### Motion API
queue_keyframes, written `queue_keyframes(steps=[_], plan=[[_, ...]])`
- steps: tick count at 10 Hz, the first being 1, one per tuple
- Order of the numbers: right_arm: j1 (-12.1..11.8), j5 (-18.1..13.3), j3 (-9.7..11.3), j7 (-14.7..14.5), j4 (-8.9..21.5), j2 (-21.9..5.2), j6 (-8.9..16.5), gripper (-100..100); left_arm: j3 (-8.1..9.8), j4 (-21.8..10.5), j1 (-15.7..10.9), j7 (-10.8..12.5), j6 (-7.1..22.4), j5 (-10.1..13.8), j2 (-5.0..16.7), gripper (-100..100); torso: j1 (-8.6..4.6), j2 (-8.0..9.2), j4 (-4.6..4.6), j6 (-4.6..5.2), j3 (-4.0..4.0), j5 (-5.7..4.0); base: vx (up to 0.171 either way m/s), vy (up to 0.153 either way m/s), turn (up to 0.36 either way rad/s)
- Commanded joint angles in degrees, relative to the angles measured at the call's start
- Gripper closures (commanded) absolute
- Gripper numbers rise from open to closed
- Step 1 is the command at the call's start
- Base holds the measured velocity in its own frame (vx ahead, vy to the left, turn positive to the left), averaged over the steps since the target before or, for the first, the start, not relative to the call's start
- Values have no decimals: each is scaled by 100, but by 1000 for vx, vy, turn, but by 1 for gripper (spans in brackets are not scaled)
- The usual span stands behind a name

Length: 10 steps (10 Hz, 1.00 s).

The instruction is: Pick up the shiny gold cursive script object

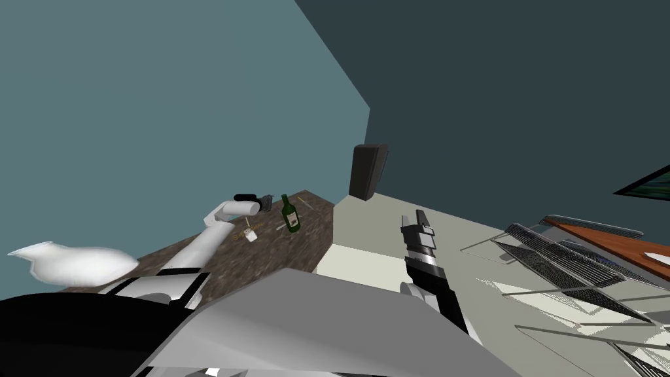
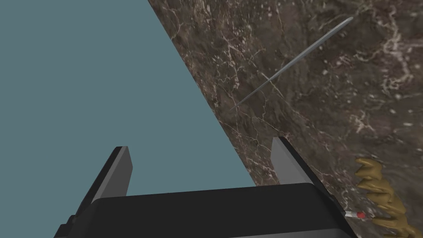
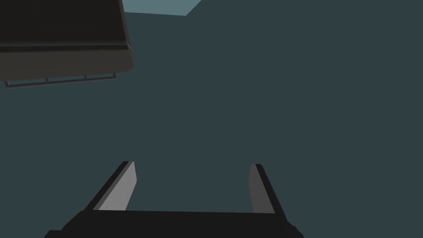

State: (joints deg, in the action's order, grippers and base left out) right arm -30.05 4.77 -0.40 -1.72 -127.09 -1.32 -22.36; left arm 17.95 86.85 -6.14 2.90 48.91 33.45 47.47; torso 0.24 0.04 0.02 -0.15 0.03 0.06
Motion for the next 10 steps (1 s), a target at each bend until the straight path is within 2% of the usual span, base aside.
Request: queue_keyframes(steps=[1, 3, 4, 5, 6, 7, 8, 9, 10], plan=[[0, 0, 0, 0, 0, 0, 0, 0, 56, -286, -139, 96, 286, 112, 149, -100, 0, 0, 0, 0, 0, 0, -3, 40, -199], [0, 0, 0, 0, 0, 0, 0, 0, 56, -510, -139, 96, 545, 112, 149, -100, 6, -1, -1, 1, -1, 2, -8, 32, -47], [0, 0, 0, 0, 0, 0, 0, 0, 122, -701, -228, 204, 755, 193, 275, -100, 1, 0, 0, -2, 0, 1, -8, 31, -181], [1, 0, 0, 0, 0, 0, 0, 0, 122, -866, -228, 204, 906, 193, 275, -100, 2, -1, 0, 6, -1, 0, -9, 36, -122], [0, 0, 0, 0, 0, 0, 0, 0, 122, -866, -228, 204, 945, 193, 275, -100, 3, -1, 0, 0, -1, 1, -5, 16, 8], [0, 0, 0, 0, 0, 0, 0, 0, 185, -1089, -309, 315, 1183, 268, 393, -100, -3, -1, 0, -1, 0, 0, -10, 24, -196], [1, 0, 0, 0, 0, 0, 0, 0, 185, -1220, -309, 315, 1333, 268, 393, -100, -2, -1, 0, 6, -1, -1, -10, 42, -96], [0, 0, 0, 0, 0, 0, 0, 0, 185, -1220, -309, 315, 1333, 268, 393, -100, 4, 0, 0, -1, 0, 1, -4, 23, 21], [-1, 0, 0, 0, 0, 0, 0, 0, 245, -1437, -382, 427, 1617, 336, 502, -100, 0, -1, 0, -2, -1, 1, -4, 33, -157]])
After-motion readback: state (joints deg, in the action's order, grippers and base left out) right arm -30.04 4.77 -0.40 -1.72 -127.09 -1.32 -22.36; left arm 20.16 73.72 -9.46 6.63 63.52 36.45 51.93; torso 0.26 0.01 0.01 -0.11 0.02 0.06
